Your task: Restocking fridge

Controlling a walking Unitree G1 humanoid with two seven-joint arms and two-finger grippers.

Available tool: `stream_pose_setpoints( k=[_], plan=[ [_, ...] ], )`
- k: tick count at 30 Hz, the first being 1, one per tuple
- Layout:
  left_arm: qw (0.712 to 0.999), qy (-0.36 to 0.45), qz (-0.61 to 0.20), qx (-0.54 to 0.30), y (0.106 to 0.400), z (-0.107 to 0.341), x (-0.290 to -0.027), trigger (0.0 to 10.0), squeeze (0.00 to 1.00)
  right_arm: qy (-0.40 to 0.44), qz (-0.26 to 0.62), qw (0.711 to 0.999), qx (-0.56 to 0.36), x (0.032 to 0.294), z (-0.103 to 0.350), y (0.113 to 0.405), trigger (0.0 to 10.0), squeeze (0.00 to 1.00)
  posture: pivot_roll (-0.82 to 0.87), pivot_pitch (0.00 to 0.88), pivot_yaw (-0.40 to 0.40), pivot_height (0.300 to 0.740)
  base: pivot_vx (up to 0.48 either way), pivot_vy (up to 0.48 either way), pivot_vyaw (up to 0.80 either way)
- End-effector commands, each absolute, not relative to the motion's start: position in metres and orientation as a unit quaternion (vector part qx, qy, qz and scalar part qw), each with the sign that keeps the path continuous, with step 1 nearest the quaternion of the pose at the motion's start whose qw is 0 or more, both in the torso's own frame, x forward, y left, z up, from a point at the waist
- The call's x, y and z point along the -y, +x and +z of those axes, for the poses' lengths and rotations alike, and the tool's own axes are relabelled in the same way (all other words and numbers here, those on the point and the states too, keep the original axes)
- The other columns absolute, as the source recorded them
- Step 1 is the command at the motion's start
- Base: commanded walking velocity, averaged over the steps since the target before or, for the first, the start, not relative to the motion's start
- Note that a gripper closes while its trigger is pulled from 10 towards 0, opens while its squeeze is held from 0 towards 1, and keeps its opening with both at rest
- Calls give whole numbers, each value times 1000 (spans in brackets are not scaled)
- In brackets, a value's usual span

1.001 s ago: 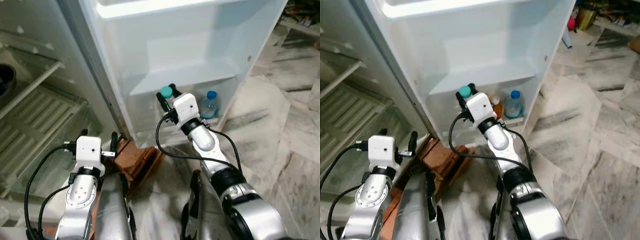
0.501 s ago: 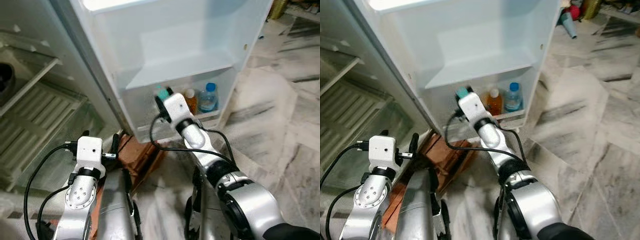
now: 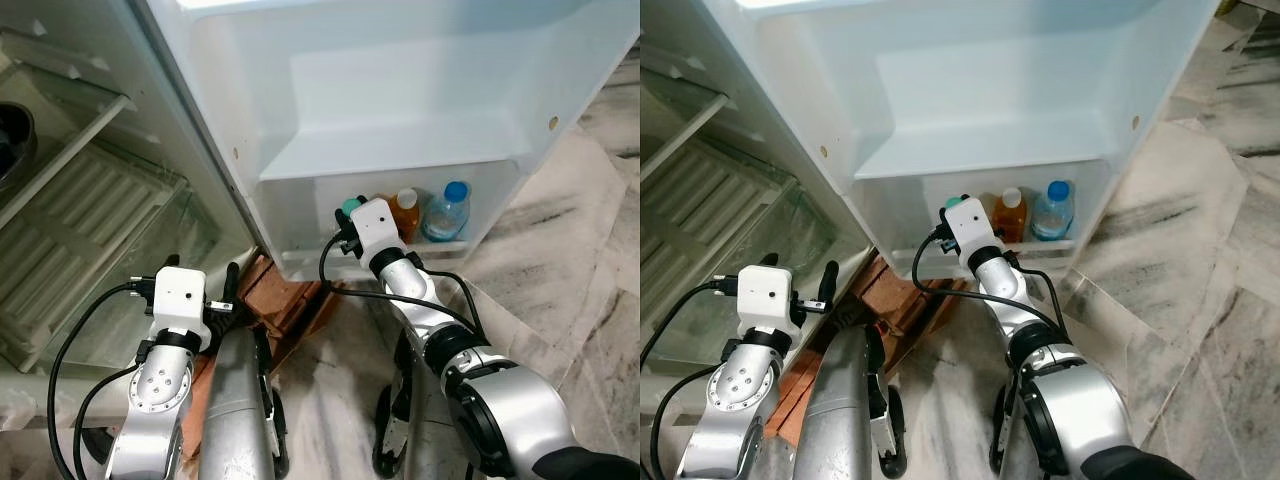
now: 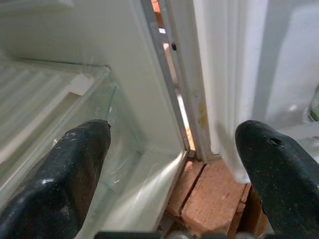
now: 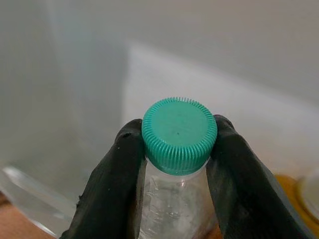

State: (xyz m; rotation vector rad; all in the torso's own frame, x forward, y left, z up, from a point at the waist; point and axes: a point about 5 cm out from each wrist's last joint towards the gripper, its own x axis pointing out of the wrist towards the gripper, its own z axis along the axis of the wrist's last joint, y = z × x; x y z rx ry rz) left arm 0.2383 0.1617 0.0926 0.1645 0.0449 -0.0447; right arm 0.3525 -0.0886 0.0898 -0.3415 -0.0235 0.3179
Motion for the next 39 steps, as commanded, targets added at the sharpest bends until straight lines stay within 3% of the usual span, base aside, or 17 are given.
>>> stream_pose_setpoints(
  k=[1,6,7,8,9,16,28,35,39],
  plan=[
    [995,88,-18,-35,237,87,-163,10000,0,-183,130,974,-1,96,89,356,10000,0,216,229,71,566,0,0,0],
    [996,86,-16,-36,239,86,-162,10000,0,-183,105,977,-12,108,92,360,10000,0,206,218,65,566,0,0,0],
    [996,85,-16,-36,240,86,-162,10000,0,-177,93,980,-15,113,94,362,10000,867,202,214,62,566,0,0,0],
    [996,85,-16,-36,240,85,-162,10000,0,-174,90,981,-16,114,95,363,10000,867,201,212,62,566,0,0,0],
    [996,84,-16,-36,241,85,-161,10000,0,-167,94,981,-14,114,96,364,10000,1000,198,207,60,566,0,0,0],
    [996,82,-17,-35,245,83,-158,10000,0,-96,139,985,-22,103,102,366,10000,1000,191,187,56,566,0,0,0],
    [997,73,-19,-35,256,78,-153,10000,0,-98,207,972,50,96,114,352,10000,1000,114,137,54,566,0,0,0],
    [997,66,-9,-43,250,69,-157,10000,0,-77,235,962,116,102,121,311,10000,1000,77,107,51,566,0,0,0],
    [997,64,2,-33,248,70,-160,10000,0,-51,184,975,115,122,115,290,10000,1000,81,81,30,566,0,0,0]
  ],
)
